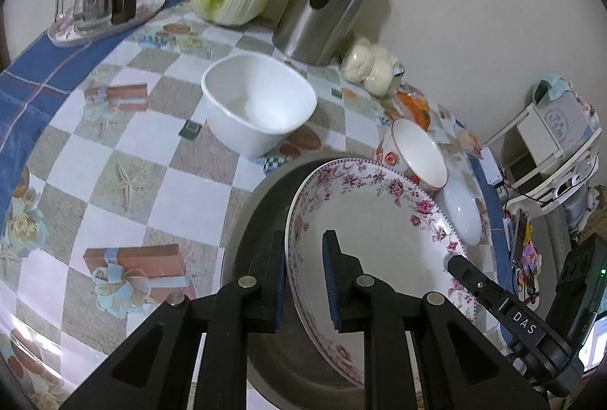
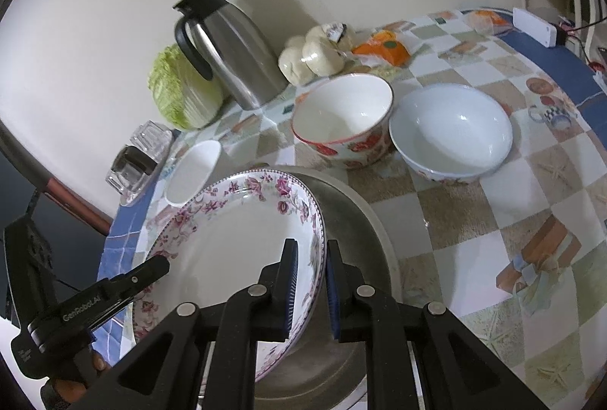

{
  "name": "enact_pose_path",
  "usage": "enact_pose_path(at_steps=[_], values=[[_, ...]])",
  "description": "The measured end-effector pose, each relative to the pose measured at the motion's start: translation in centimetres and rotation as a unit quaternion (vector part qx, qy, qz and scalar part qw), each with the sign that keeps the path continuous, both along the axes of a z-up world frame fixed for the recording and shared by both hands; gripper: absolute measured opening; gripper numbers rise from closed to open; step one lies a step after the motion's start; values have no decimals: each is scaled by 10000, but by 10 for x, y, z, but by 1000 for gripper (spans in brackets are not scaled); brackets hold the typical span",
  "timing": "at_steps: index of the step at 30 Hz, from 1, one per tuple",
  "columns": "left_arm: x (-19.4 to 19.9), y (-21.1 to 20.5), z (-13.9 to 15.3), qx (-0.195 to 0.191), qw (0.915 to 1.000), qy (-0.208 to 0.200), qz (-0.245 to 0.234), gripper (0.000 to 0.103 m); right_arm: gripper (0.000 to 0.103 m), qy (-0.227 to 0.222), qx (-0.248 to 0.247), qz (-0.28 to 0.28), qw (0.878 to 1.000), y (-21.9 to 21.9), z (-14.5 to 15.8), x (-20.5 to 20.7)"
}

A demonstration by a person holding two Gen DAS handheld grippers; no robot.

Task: Organize plates and bowls
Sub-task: 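Lift the floral plate with the right gripper and carry it over the basin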

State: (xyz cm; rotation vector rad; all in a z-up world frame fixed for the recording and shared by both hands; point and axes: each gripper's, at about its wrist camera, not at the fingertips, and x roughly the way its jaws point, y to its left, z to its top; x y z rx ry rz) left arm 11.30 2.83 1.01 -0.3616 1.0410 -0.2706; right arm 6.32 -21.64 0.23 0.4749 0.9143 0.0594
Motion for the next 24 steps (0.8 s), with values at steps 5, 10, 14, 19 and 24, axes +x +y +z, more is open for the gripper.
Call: enact_pose_path(at_steps=[5, 10, 14, 19, 24], values=[[3, -1, -11, 135, 9998, 145, 24, 19, 15, 205, -14, 13, 9998, 0, -13, 4], [5, -1, -19, 143, 9996, 254, 25, 19, 15, 267, -44, 12, 9996, 1, -18, 8], [6, -4, -23, 246, 9991, 333, 3, 19, 15, 325, -43, 8, 9995, 0, -22, 10], [6, -5, -27, 174, 9991, 384, -2, 19, 15, 427, -60, 26, 9991, 0, -27, 12], [5, -14, -27, 348, 9984, 432, -81, 19, 15, 472, -87, -15, 9988, -4, -28, 12]])
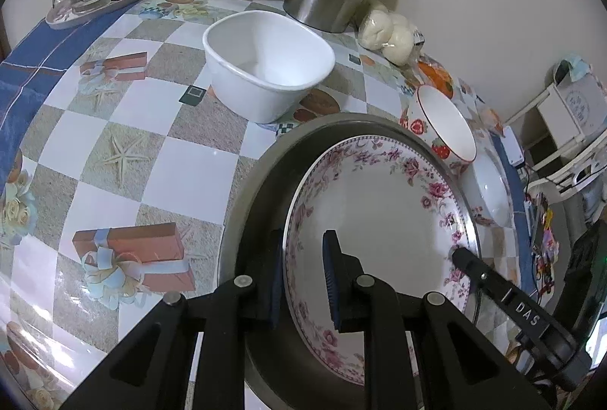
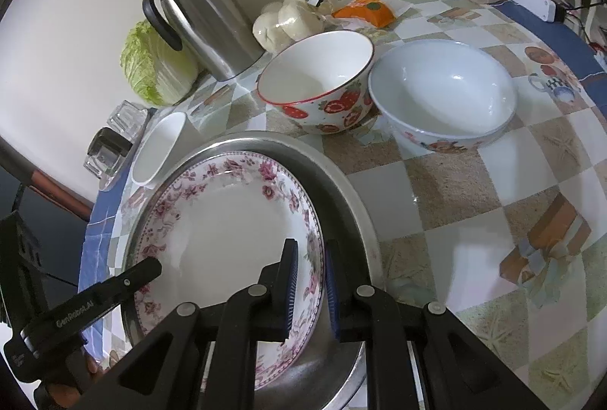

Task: Organize plates and bowls
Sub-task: 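Lift the floral plate with the right gripper and carry it over the basin, then lower the floral plate into the basin and open the right gripper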

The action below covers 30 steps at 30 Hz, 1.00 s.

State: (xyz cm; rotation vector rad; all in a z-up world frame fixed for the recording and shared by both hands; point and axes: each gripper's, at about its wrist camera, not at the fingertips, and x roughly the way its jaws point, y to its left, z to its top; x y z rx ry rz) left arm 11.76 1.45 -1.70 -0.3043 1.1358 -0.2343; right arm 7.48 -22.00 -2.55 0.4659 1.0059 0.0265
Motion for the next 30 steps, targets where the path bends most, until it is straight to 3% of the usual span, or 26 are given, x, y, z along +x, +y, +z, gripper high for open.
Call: enact_pose_path(at_steps=[13, 19, 21, 25, 30], values=[[-1, -14, -3, 403, 9990, 14, -183, 21, 13, -24, -184, -41, 9998, -5, 5, -1], [0, -15, -3, 386, 9992, 46, -122, 22, 13, 4, -230, 3, 9997, -5, 5, -1], [-1, -16, -2, 414, 9990, 44, -135, 25, 16, 14, -233, 40, 9997, -3, 5, -2], [-3, -20, 3, 491, 9987, -67, -152, 44, 18, -73, -467, 116, 9988, 1, 13, -3], [-5, -19, 10, 563, 9982, -174, -92, 44, 18, -191, -423, 148, 9988, 0, 19, -6]])
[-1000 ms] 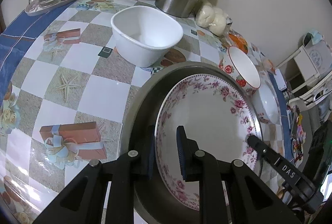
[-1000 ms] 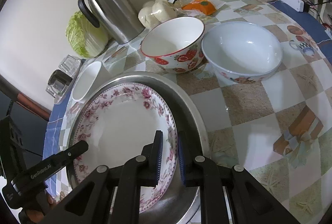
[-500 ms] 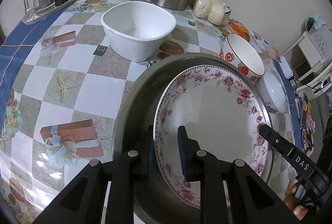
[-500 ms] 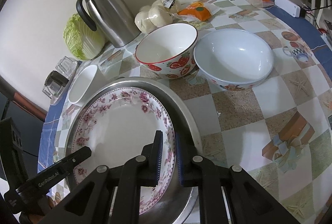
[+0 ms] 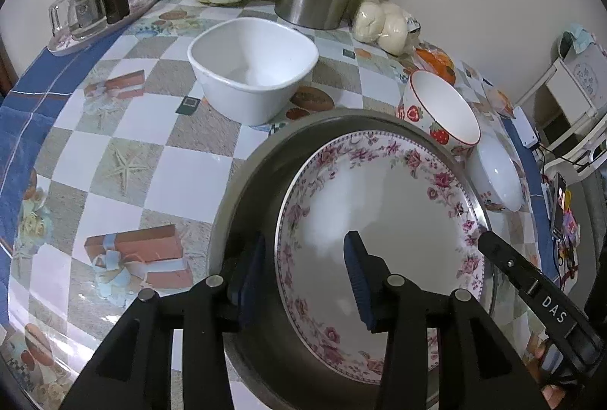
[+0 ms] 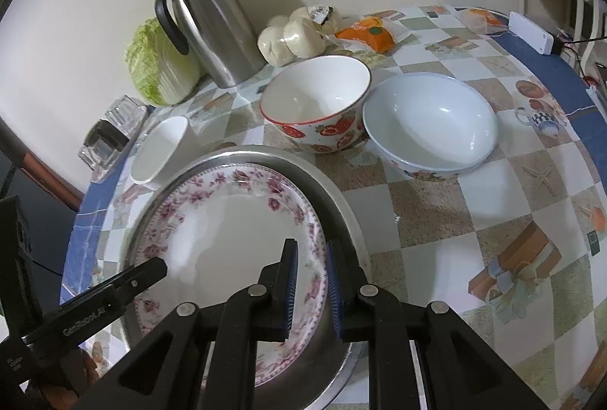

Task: Organize plates and bowls
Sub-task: 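Lower the floral plate into the basin and open the right gripper, then move the right gripper toward the red-rimmed floral bowl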

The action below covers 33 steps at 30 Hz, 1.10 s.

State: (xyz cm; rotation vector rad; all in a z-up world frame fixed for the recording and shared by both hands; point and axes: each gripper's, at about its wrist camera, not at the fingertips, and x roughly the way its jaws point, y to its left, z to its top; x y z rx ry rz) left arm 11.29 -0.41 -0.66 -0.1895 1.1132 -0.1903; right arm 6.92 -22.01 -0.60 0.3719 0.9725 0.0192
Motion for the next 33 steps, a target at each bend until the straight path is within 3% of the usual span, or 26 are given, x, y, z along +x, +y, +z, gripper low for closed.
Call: enact_pose_path(at_steps=[3, 5, 7, 9, 16, 18, 20, 26, 27, 29, 33], values=[[-2, 1, 6, 13, 9999, -106, 18, 46, 18, -118, -46, 79, 9999, 4, 7, -2], [-3, 1, 10, 25, 9999, -170, 18, 54, 18, -173, -81, 135, 9997, 8, 10, -3], [-5, 1, 13, 42, 9997, -240, 27, 58, 26, -203, -155, 194, 9995, 12, 12, -4], [-6, 2, 15, 22, 9996, -285, 52, 59, 44, -212, -239, 261, 9991, 17, 13, -3], [-8, 8, 20, 203, 9985, -409, 290, 68, 64, -296, -562, 394, 9972, 26, 14, -6], [-7, 11, 19, 301, 9979, -402, 415, 70, 74, -310, -580, 386, 9971, 26, 14, -6], [-7, 15, 19, 361, 9971, -398, 530, 82, 78, -314, -581, 378, 9971, 25, 13, -6], [-6, 23, 18, 446, 9954, -428, 725, 84, 90, -314, -616, 419, 9967, 26, 12, -5], [-6, 23, 17, 475, 9952, -430, 742, 84, 96, -319, -630, 426, 9966, 26, 12, -5], [-6, 23, 17, 518, 9947, -434, 778, 93, 102, -347, -648, 421, 9964, 26, 12, -5], [-6, 24, 18, 552, 9934, -524, 854, 95, 103, -398, -689, 416, 9960, 26, 12, -6]])
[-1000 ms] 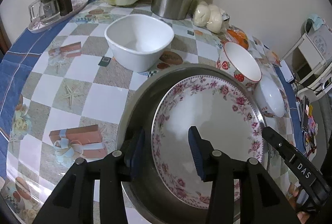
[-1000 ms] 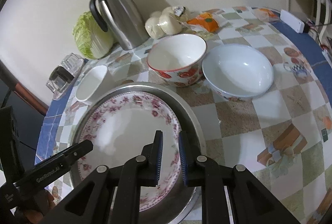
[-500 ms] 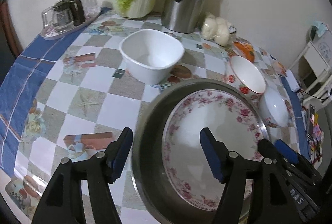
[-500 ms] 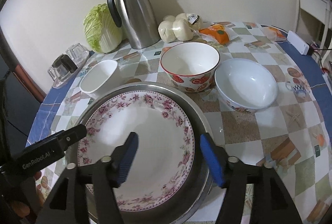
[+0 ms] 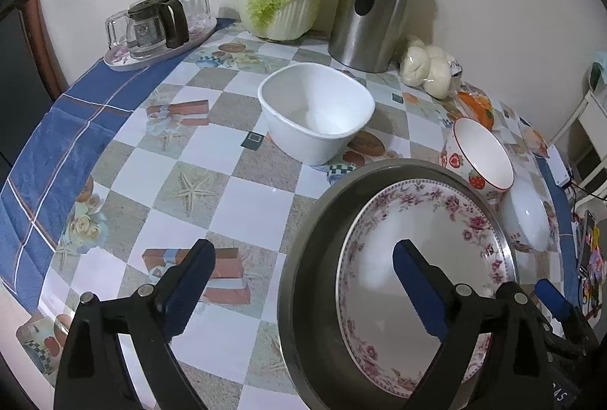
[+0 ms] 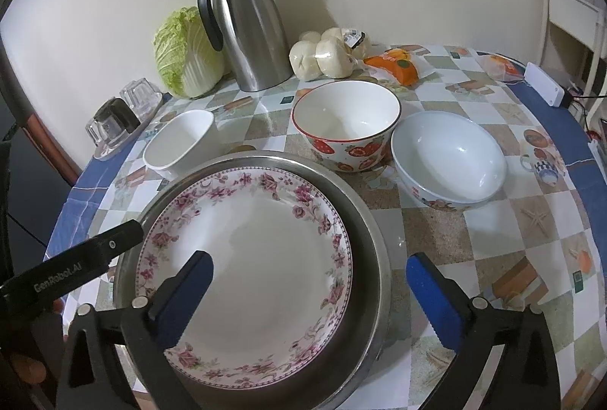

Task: Organize plates and bowls
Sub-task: 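Move the right gripper toward the red-rimmed floral bowl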

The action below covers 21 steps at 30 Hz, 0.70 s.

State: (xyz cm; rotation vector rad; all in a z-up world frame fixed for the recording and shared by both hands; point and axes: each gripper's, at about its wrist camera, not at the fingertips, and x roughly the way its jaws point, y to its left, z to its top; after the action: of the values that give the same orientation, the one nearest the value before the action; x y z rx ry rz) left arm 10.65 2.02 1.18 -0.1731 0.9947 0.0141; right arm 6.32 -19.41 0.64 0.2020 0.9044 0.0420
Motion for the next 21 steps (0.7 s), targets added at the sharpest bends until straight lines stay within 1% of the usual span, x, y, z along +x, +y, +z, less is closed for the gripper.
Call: enact_pose_path(at_steps=[4, 7, 11, 14, 16, 19, 21], values=[[-1, 3, 2, 24, 9999, -66, 139, 102, 103, 4, -20, -7, 10000, -1, 1, 0], [-3, 4, 5, 26, 9997, -128, 206, 102, 103, -89, -46, -43, 9999, -4, 4, -3], [-4, 1, 10, 7, 9996, -240, 173, 102, 103, -166, 69, -139, 9997, -11, 8, -6], [-6, -3, 17, -51, 9990, -422, 121, 102, 103, -350, 115, -246, 9990, -17, 15, -9], [-9, -7, 22, -19, 9980, -630, 105, 102, 103, -466, 108, -310, 9984, -21, 21, -12], [-14, -14, 32, 190, 9941, -1065, 84, 102, 103, -584, 138, -414, 9973, -29, 27, -14], [-15, -19, 35, 290, 9930, -1144, 24, 102, 103, -553, 160, -473, 9972, -34, 29, -14]])
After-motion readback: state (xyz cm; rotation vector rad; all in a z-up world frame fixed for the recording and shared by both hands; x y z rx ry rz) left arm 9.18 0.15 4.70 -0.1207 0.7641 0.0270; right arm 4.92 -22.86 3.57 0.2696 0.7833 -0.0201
